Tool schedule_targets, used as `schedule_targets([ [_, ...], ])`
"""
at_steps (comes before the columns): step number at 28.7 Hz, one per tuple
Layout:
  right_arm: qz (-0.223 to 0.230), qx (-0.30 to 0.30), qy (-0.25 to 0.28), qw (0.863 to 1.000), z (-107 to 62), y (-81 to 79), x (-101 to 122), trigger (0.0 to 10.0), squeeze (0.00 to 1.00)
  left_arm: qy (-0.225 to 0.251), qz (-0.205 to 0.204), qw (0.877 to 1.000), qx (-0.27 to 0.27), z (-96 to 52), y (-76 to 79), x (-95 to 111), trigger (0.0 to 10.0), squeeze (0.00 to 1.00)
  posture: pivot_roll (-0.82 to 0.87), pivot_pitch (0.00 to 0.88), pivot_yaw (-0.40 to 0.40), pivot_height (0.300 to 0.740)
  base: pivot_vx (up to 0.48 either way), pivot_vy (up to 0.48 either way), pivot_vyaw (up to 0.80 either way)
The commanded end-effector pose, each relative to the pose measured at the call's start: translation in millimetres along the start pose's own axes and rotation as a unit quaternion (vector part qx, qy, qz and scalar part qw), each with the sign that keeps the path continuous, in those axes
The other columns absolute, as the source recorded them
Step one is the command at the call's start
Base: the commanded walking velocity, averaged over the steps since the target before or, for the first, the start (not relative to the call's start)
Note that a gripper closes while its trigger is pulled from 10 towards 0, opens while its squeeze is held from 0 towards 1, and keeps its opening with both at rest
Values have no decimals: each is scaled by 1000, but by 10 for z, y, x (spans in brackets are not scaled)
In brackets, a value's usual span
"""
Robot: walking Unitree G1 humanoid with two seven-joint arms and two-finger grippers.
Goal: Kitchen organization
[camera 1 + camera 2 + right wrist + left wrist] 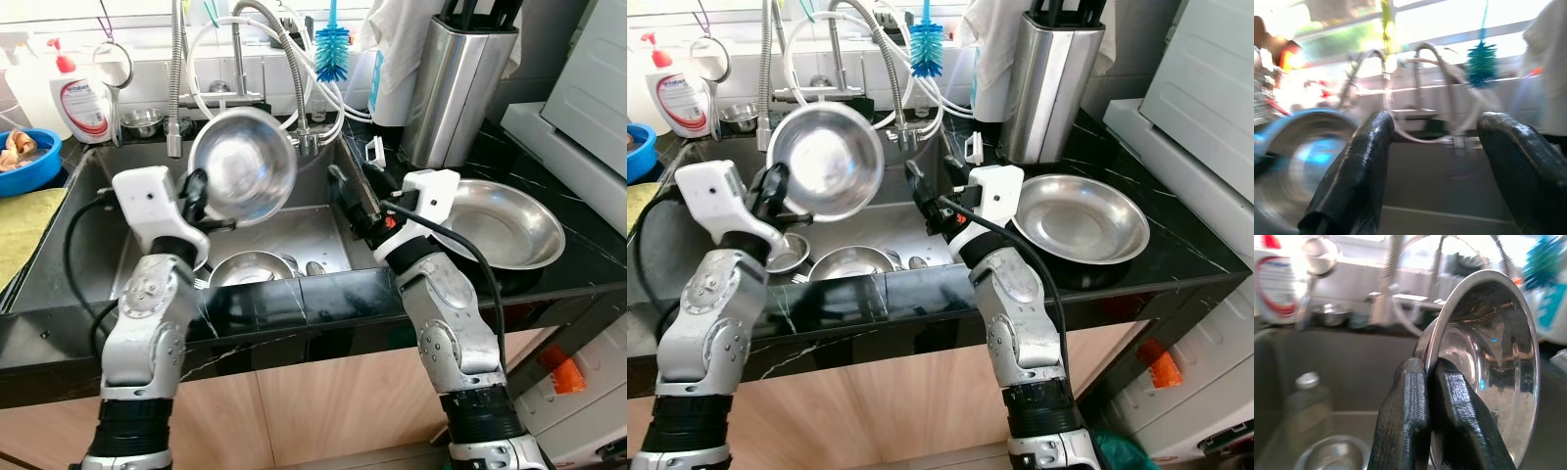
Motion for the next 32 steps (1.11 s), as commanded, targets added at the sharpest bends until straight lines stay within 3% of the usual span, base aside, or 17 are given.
schedule_targets([
  [1,-5,-21,18,1000,-47,51,84,10000,0,14,14,1000,5,7,-56,40,10000,0,86,3,-30,740,0,0,0],
  [2,-14,-40,24,999,-171,103,94,10000,0,4,33,999,14,3,-170,-23,10000,0,80,3,-31,740,0,0,0],
  [5,-7,-65,23,998,-344,123,54,10000,0,-4,65,998,17,0,-281,-92,10000,0,74,3,-29,740,0,0,0],
  [12,-3,-82,-1,997,-563,27,-78,10000,0,-46,109,993,18,-2,-445,-295,10000,0,72,0,-23,740,0,0,0],
  [19,-13,-101,-22,995,-690,42,-153,10000,0,-101,153,983,32,-12,-615,-497,10000,0,66,0,-22,740,0,0,0],
  [29,-28,-116,-24,993,-736,107,-135,10000,0,-118,150,981,22,4,-650,-573,10000,0,65,0,-20,740,0,0,0],
  [30,-29,-117,-24,992,-739,115,-132,10000,0,-118,149,982,21,8,-649,-574,10000,290,65,0,-20,740,0,0,0],
  [31,-30,-118,-25,992,-741,119,-130,10000,0,-117,149,982,21,10,-648,-573,10000,290,65,0,-20,740,0,0,0],
  [32,-30,-118,-25,992,-742,122,-128,10000,0,-116,149,982,20,16,-644,-569,10000,886,64,0,-19,740,0,0,0],
])
Point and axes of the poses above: a point about 5 cm out from each wrist's last joint towards the gripper, its own z axis pointing out of the wrist towards the gripper, its own x axis along the axis of the wrist's last joint, y = z × x, the point moved 3 cm from there along z, pointing out of the wrist towards the gripper, and after that the axes turned 3 degrees about z, right-handed, at the moved point
